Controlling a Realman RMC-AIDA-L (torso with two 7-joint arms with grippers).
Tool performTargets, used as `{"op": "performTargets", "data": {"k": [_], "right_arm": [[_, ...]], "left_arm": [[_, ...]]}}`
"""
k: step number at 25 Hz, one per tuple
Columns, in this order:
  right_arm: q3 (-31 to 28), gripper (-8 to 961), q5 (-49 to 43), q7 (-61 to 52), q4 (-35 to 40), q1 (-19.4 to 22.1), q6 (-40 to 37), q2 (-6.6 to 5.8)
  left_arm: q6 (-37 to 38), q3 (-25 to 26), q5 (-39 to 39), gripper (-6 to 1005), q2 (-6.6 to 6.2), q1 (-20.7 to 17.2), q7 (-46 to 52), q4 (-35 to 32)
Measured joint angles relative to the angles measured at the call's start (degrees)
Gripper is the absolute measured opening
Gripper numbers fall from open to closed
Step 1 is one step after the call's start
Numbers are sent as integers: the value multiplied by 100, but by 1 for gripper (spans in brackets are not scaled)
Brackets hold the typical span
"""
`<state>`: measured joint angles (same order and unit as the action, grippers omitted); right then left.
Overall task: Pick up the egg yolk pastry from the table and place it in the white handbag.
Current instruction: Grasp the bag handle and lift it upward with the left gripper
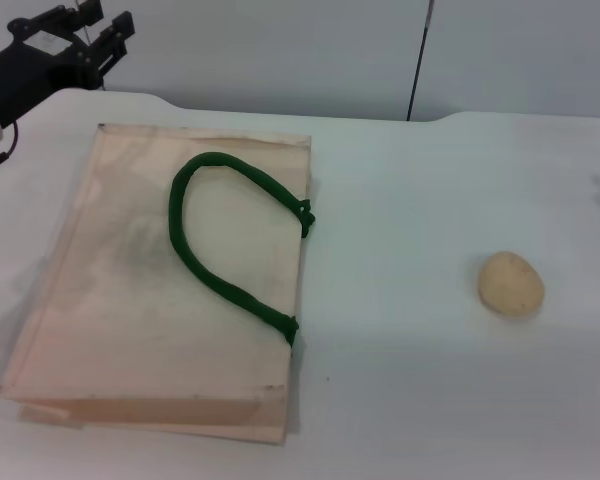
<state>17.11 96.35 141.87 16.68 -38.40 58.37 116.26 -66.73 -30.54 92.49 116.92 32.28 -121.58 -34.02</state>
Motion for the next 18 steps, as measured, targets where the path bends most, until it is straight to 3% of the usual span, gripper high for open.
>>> {"op": "performTargets", "data": {"k": [18], "right_arm": [[30, 744, -38, -1, -70, -19, -19, -7]], "left_arm": [[-2, -5, -54, 430, -29, 97, -17, 36]]}}
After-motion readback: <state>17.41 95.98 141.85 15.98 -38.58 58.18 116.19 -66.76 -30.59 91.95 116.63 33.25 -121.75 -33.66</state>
